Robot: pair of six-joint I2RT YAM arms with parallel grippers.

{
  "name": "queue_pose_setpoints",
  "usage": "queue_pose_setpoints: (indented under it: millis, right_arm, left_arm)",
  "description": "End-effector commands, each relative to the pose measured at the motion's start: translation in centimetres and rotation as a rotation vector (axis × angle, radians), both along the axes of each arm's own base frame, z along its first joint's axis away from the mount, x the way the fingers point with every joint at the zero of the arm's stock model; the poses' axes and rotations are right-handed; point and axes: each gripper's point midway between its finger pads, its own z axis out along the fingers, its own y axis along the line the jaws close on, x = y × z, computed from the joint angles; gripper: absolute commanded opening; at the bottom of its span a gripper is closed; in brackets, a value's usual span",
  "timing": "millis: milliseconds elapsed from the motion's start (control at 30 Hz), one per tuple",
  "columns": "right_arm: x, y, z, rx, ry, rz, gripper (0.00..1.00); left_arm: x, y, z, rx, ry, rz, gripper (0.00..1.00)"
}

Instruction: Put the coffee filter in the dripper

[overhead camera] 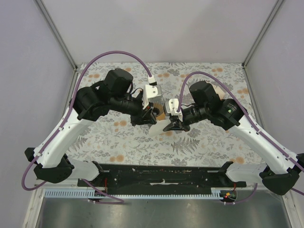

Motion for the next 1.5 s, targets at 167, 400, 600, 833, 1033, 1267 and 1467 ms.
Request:
queue_pose_setpoints:
  millis: [167, 400, 600, 833, 1033, 1267, 1467]
  right_arm:
    - [0.0, 0.5, 1.9, 0.057, -0.039, 0.008, 0.00]
    - [-0.4, 0.6, 2.5, 0.084, -0.050, 0.031, 0.00]
    - [-0.7, 0.7, 2.7, 0.103, -0.062, 0.064, 0.00]
    - [-1.2, 0.5, 1.9, 0.080, -0.035, 0.091, 0.00]
    - [-1.5, 0.5, 2.0, 0.085, -0.032, 0.100, 0.00]
    - [-1.6, 0.5, 2.4, 0.095, -0.043, 0.109, 0.00]
    - [-1.9, 0.4, 2.8, 0.114, -0.059, 0.123, 0.00]
  left_arm:
    - [-1.0, -0.8, 0.8, -0.053, 0.031, -0.054, 0.27]
    - [-0.4, -0.9, -0.2, -0.027, 0.038, -0.027, 0.26]
    - [0.0, -1.0, 0.0, -0.029, 0.024, -0.013, 0.27]
    - [1.5, -0.4, 0.5, -0.013, -0.053, 0.053, 0.19]
    - [1.3, -0.4, 0.6, -0.018, -0.055, 0.044, 0.19]
    - [-2.7, -0.9, 0.8, -0.070, 0.088, -0.122, 0.32]
    - [-2.8, -0.9, 0.6, -0.070, 0.097, -0.124, 0.33]
